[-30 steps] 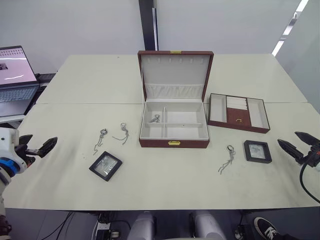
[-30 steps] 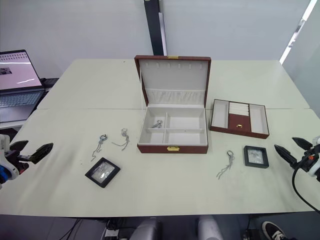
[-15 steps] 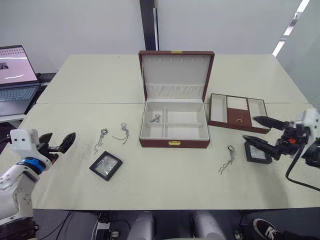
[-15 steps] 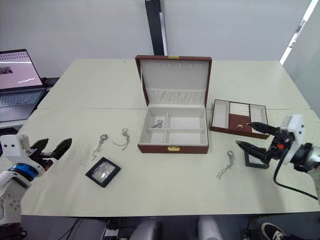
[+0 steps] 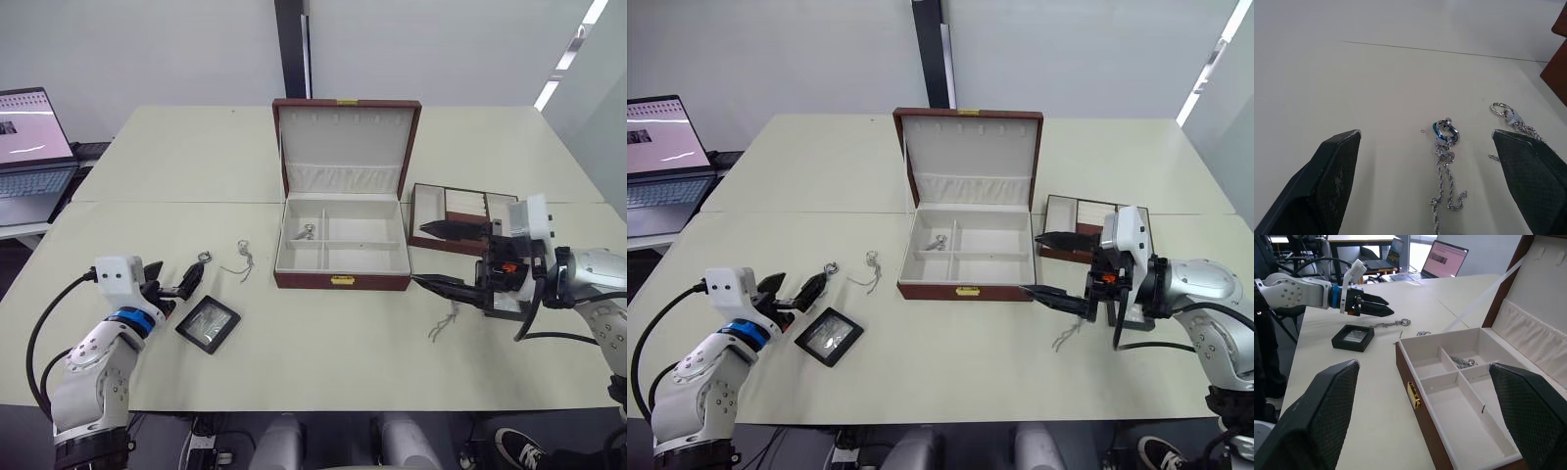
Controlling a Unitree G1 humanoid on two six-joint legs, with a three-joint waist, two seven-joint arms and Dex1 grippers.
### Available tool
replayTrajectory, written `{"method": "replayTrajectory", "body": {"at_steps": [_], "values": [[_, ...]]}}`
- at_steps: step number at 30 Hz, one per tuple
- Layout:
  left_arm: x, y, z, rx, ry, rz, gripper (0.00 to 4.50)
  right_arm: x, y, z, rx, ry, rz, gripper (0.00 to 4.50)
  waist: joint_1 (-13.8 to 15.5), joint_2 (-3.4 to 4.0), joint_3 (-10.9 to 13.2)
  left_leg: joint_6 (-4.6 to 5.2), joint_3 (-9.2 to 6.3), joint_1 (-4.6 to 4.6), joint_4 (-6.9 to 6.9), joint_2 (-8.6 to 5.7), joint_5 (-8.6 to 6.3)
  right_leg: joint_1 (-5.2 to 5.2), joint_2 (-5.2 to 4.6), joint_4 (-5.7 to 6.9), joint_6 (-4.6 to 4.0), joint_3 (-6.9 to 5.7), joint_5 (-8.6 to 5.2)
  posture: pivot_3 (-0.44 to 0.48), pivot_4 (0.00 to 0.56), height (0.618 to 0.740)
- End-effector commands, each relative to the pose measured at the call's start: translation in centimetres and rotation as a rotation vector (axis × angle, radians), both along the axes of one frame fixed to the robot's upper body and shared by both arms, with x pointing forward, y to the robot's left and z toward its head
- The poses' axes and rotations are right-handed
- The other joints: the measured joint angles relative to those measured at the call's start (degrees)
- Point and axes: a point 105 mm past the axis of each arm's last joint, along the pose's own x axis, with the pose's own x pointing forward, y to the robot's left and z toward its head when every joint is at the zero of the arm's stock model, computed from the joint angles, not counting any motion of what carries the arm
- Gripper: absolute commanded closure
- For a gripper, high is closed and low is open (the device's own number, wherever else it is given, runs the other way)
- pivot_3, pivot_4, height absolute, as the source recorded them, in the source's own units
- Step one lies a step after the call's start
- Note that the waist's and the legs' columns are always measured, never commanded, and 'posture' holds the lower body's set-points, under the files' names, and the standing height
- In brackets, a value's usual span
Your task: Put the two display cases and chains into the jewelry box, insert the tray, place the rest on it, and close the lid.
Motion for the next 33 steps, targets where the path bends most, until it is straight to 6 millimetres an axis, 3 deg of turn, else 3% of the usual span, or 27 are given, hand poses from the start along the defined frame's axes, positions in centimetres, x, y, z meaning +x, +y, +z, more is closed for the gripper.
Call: {"method": "replayTrajectory", "body": {"at_steps": [1, 17, 22, 27, 33], "values": [[0.0, -0.1, 1.0, 0.034, -0.042, 0.004, 0.03, 0.3, 0.2, 0.5, 0.000, -0.051, -0.002, 0.00, -0.01, 0.00, 0.00, 0.00, -0.01, 0.00, 0.00, 0.01, 0.00, 0.00, 0.01, 0.00, 0.00, 0.00, 0.00, 0.000, 0.150, 0.740], [1.7, -0.2, 0.0, 0.078, -0.018, -0.017, 0.03, 0.5, 0.2, 0.8, 0.009, -0.061, -0.025, 0.00, -0.04, 0.00, 0.00, 0.00, -0.02, 0.00, 0.00, -0.01, 0.00, 0.00, 0.02, 0.00, 0.00, -0.01, 0.01, 0.000, 0.150, 0.740], [0.5, 1.0, 1.9, 0.088, -0.058, -0.075, 0.03, 0.4, 0.1, 0.9, 0.021, -0.056, -0.025, 0.00, -0.11, -0.01, 0.00, 0.00, -0.04, -0.01, 0.00, 0.00, 0.00, 0.00, 0.02, -0.01, 0.00, -0.01, 0.01, 0.000, 0.150, 0.740], [0.0, 4.0, 2.7, 0.127, -0.043, -0.039, 0.03, 0.7, 0.2, 0.9, 0.022, -0.061, -0.019, 0.00, -0.09, 0.01, 0.01, 0.00, -0.06, 0.01, -0.02, 0.00, 0.00, -0.02, 0.03, 0.00, -0.01, -0.01, 0.01, 0.000, 0.150, 0.740], [0.3, 2.0, 1.7, 0.090, -0.042, -0.067, 0.03, 0.7, 0.5, 0.9, 0.031, -0.065, -0.017, 0.00, 0.11, 0.00, 0.01, 0.00, -0.08, -0.03, -0.02, -0.01, 0.00, 0.01, 0.00, -0.12, 0.00, -0.04, 0.02, 0.000, 0.150, 0.740]]}}
